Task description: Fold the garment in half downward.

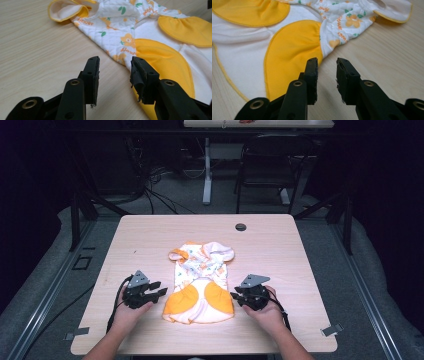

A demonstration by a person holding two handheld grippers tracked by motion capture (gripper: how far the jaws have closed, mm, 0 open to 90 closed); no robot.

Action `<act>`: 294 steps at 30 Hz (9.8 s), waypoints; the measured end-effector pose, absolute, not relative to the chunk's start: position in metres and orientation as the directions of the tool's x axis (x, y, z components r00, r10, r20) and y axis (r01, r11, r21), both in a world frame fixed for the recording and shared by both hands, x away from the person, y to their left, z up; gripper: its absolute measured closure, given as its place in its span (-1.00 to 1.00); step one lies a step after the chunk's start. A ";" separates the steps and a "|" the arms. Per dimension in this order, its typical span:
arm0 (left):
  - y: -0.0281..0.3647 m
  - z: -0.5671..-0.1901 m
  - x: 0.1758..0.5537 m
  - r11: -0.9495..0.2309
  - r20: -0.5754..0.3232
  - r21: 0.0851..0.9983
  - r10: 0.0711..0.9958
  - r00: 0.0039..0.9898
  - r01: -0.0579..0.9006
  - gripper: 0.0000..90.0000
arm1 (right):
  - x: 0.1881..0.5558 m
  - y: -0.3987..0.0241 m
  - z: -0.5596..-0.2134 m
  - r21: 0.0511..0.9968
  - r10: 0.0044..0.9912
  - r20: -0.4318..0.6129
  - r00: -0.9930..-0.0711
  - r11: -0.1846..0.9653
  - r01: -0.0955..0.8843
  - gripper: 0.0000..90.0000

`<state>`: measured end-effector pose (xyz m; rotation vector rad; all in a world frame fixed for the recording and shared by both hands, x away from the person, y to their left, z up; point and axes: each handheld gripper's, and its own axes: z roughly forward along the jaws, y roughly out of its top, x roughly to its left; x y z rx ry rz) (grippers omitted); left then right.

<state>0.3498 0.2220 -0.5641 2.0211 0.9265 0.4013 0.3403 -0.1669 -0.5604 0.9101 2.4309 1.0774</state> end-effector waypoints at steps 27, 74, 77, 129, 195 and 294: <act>0.179 -0.579 0.351 -0.495 -0.011 0.754 0.648 0.762 0.432 0.85 | 0.344 -0.131 -0.571 0.708 0.621 -0.065 -0.781 0.581 0.403 0.84; 0.183 -0.569 0.305 -0.602 0.014 0.699 0.551 0.835 0.386 0.65 | 0.299 -0.128 -0.564 0.639 0.475 0.005 -0.880 0.675 0.368 0.91; 0.182 -0.556 0.316 -0.600 0.021 0.703 0.554 0.832 0.382 0.62 | 0.305 -0.127 -0.552 0.644 0.469 -0.013 -0.883 0.680 0.351 0.90; 0.152 -0.539 0.444 -0.554 -0.001 0.691 0.642 0.767 0.464 0.57 | 0.441 -0.096 -0.528 0.598 0.560 -0.073 -0.826 0.687 0.413 0.79; 0.162 -0.570 0.482 -0.478 -0.079 0.666 0.718 0.692 0.572 0.91 | 0.487 -0.096 -0.557 0.558 0.660 -0.024 -0.751 0.632 0.537 0.93; 0.175 -0.511 0.408 -0.518 0.055 0.781 0.613 0.788 0.348 0.95 | 0.401 -0.097 -0.495 0.610 0.486 -0.294 -0.823 0.758 0.230 0.92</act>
